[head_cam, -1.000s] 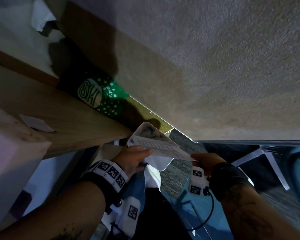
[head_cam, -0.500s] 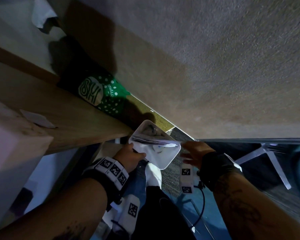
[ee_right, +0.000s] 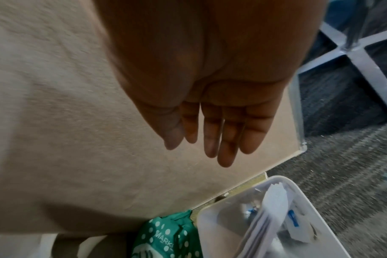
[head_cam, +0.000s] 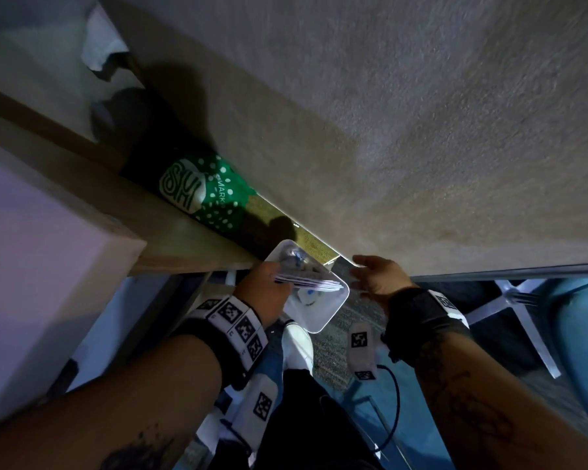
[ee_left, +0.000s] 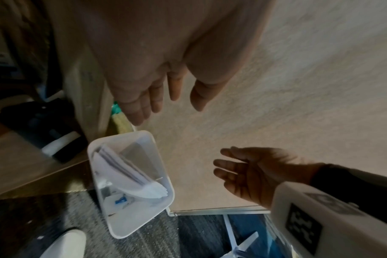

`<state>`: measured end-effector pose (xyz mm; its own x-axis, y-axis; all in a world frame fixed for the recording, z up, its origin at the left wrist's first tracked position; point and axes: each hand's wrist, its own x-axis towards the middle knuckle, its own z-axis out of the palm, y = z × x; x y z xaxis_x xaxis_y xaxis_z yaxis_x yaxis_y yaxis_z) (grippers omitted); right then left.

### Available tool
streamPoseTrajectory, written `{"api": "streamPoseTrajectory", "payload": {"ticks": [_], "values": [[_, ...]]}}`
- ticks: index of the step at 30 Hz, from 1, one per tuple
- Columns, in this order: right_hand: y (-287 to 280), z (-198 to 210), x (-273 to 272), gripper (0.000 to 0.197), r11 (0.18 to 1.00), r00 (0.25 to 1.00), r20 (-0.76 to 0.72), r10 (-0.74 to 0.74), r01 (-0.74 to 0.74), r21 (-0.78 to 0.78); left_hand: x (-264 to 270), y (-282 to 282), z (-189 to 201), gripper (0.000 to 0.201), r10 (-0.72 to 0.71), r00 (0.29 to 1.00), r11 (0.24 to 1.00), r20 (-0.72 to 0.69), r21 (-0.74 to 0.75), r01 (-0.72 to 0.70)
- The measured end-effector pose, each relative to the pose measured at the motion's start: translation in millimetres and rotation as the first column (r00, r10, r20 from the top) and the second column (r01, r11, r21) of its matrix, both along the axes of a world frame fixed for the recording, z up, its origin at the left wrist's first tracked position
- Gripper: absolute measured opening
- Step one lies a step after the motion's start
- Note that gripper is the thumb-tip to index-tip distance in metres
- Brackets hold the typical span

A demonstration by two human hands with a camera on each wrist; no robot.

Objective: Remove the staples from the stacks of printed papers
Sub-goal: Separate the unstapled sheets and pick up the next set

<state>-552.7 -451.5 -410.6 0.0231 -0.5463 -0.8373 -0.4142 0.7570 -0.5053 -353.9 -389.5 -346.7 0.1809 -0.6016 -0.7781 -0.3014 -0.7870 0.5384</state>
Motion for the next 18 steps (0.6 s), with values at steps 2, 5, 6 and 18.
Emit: {"api": "streamPoseTrajectory", "payload": {"ticks": [2, 5, 6, 18], "values": [[-9, 19, 4, 0.036, 0.994, 0.998, -0.012, 0.067, -0.068, -0.090, -7, -7, 16, 0.033, -0.029, 1.000, 0.996, 0.008, -0.082, 0.030], [-22, 59, 18, 0.029, 0.978, 0.998, 0.035, 0.052, -0.044, -0.204, -13, -18, 48, 0.037, -0.053, 0.998, 0.980, 0.023, -0.193, 0.056], [-25, 72, 23, 0.028, 0.967, 0.998, 0.041, 0.049, -0.037, -0.253, -15, -21, 60, 0.041, -0.047, 0.999, 0.974, 0.001, -0.223, 0.046], [-22, 298, 126, 0.018, 0.694, 0.912, 0.308, 0.269, 0.039, -0.719, 38, 15, 262, 0.026, 0.130, 0.990, 0.659, -0.054, -0.741, -0.127]]}}
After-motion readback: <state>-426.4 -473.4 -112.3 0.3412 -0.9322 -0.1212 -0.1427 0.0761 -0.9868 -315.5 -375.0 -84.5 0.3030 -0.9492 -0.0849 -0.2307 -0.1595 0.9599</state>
